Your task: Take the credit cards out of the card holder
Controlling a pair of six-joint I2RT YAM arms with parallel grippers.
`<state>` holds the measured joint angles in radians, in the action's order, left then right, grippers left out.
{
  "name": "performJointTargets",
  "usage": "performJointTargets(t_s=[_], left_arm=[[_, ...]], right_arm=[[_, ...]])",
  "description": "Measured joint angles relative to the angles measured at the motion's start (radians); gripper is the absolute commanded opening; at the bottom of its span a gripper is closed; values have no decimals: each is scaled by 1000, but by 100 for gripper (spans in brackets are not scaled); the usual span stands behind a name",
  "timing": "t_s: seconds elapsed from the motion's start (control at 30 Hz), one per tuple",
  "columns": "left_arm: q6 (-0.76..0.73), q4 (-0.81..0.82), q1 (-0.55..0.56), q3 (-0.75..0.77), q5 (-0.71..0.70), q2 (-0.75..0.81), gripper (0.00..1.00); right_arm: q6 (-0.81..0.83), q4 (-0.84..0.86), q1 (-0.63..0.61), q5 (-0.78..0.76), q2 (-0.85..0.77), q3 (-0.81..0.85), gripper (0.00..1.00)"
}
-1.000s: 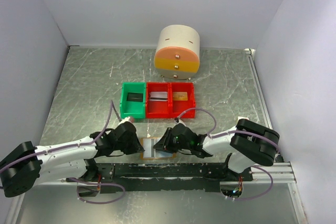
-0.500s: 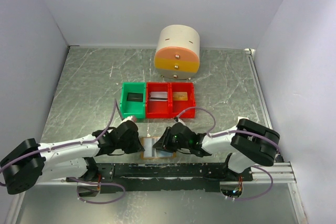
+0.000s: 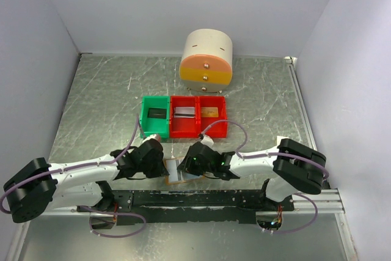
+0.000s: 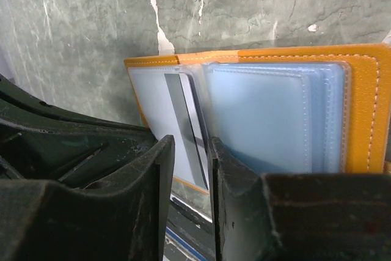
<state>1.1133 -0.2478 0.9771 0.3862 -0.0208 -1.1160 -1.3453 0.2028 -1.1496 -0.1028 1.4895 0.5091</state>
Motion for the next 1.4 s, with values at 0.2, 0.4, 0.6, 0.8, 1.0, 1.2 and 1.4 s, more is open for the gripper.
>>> performJointTargets(t_s=[0.2,0.4,0.6,0.8,1.0,1.2,1.4], left_arm=[[-10,-4,0,3,0,-6,7],[-28,-13,0,15,2,-19,7],[-40,-35,0,32,2,-32,7],[-40,-33,0,32,2,-33,7],[-40,-21,0,30,2,-35,7],[-40,11,0,18,2,-26,7],[-39,29,0,12,2,-26,7]], right_arm=[[51,87,-6,5,11,-30,23],[68,514,19,56,80,-203,9],[82,554,26,48,105,-207,0],[101,504,26,53,38,-211,0],[112,422,26,72,-28,-207,0],[88,404,42,108,-62,-229,0],[78,386,43,122,-87,-235,0]])
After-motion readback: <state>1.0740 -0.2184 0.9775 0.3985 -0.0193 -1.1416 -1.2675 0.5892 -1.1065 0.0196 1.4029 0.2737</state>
